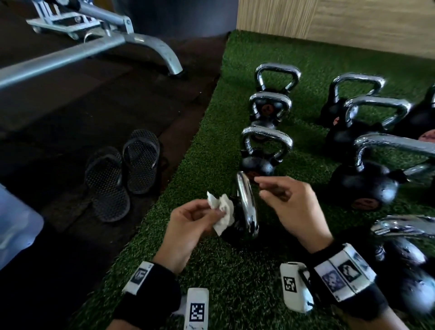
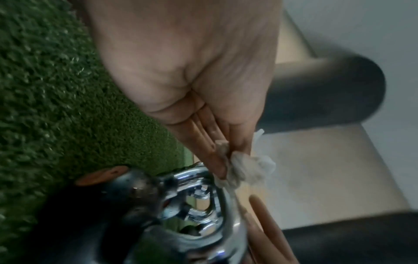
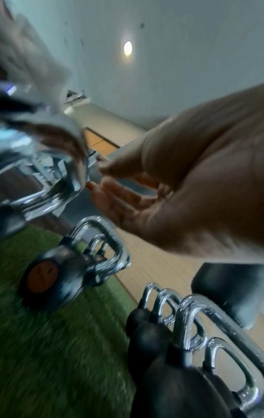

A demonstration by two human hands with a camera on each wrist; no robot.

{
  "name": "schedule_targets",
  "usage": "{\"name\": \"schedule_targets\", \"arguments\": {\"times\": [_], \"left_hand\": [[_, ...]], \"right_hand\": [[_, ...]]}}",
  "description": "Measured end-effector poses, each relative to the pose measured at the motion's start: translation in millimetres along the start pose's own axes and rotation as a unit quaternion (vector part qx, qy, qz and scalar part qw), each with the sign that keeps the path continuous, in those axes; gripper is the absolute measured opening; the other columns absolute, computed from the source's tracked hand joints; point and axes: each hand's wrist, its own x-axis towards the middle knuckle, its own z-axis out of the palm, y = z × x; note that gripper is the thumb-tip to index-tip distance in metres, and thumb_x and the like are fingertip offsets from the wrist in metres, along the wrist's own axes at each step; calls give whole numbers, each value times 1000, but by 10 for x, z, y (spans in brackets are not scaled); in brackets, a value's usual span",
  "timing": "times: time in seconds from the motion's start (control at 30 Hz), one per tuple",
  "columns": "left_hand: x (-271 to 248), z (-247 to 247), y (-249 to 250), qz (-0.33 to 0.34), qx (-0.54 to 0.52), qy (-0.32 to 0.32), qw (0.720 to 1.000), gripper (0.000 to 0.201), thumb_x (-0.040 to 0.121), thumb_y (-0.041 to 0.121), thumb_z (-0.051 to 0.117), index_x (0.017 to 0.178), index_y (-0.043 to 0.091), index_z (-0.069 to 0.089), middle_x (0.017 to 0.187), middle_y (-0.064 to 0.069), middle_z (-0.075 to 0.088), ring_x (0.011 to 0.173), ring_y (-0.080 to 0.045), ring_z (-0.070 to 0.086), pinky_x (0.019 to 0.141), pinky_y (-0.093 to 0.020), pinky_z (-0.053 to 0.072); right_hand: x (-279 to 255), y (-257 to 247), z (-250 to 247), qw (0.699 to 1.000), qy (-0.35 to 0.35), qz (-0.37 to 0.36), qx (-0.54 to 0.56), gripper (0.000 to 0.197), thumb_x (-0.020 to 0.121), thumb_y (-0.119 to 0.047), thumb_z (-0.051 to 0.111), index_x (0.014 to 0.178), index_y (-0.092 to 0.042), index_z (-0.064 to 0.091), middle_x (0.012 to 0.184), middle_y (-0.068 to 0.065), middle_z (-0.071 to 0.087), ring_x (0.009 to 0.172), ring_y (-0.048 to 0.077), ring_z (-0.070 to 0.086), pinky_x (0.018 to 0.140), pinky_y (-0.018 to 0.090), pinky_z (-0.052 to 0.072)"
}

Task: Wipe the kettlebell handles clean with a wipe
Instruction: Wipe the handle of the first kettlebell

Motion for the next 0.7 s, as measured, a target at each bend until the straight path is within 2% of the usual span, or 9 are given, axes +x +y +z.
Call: {"name": "schedule_targets", "arguments": {"times": [0.07,0.17,0.27,0.37,0.5,0.57,0.63,0.67,0.7], "left_hand": [[-3,47,97,-23,-95,12,995,24,62,25,88,83,15,79,86,-10,78,73,-16,74,63,-23,59],[-31,134,212,-36,-145,-5,989,15,62,26,86,69,19,76,78,-3,75,68,-10,72,57,-20,58],[-41,184,253,-32,-134,-21,990,23,62,31,86,78,15,81,88,-7,78,75,-11,74,61,-20,59],[-31,186,266,-11,-94,-23,995,29,66,33,84,86,11,83,90,-9,79,79,-13,75,69,-24,61],[-32,105,225,36,-27,-74,996,28,85,39,78,100,17,82,103,-5,78,97,-12,72,87,-27,59],[5,54,194,55,38,-106,992,19,90,26,72,107,21,80,111,-1,77,106,-13,70,90,-24,57],[84,15,82,52,179,-110,976,47,88,4,69,123,36,71,126,11,71,122,-8,62,90,-15,53],[109,15,8,36,258,-103,960,67,86,2,71,135,46,59,136,19,62,132,-5,54,93,-14,52],[123,33,-75,24,333,-106,937,85,84,8,77,149,49,41,150,22,49,144,-6,42,103,-20,49]], "right_hand": [[-49,-239,-54,993,-68,-52,80,36,80,-20,84,111,-37,76,106,-11,73,93,11,72,85,25,58],[-139,-471,-2,980,-157,-96,75,46,74,-29,87,118,-31,74,113,-12,71,93,12,73,83,21,58],[-213,-548,96,983,-113,-129,58,46,72,-26,87,116,-22,75,109,-11,72,95,10,73,82,25,60],[-255,-542,157,989,-52,-120,73,36,76,-17,86,111,-18,78,105,-10,75,93,10,73,80,32,61],[-279,-508,143,992,-21,-115,46,30,79,-13,85,108,-19,79,101,-13,76,91,5,72,79,23,58],[-264,-469,83,994,-3,-98,52,30,78,-12,84,106,-23,79,99,-15,76,90,2,72,80,20,57],[-229,-402,-14,995,29,-76,60,28,79,-15,84,105,-27,79,96,-16,77,88,2,73,79,19,56],[-207,-362,-66,995,43,-64,59,28,80,-17,84,105,-29,79,96,-17,77,88,1,73,79,19,56],[-185,-315,-112,996,55,-51,55,28,79,-19,84,105,-29,79,97,-18,77,88,-1,73,80,17,56]]}}
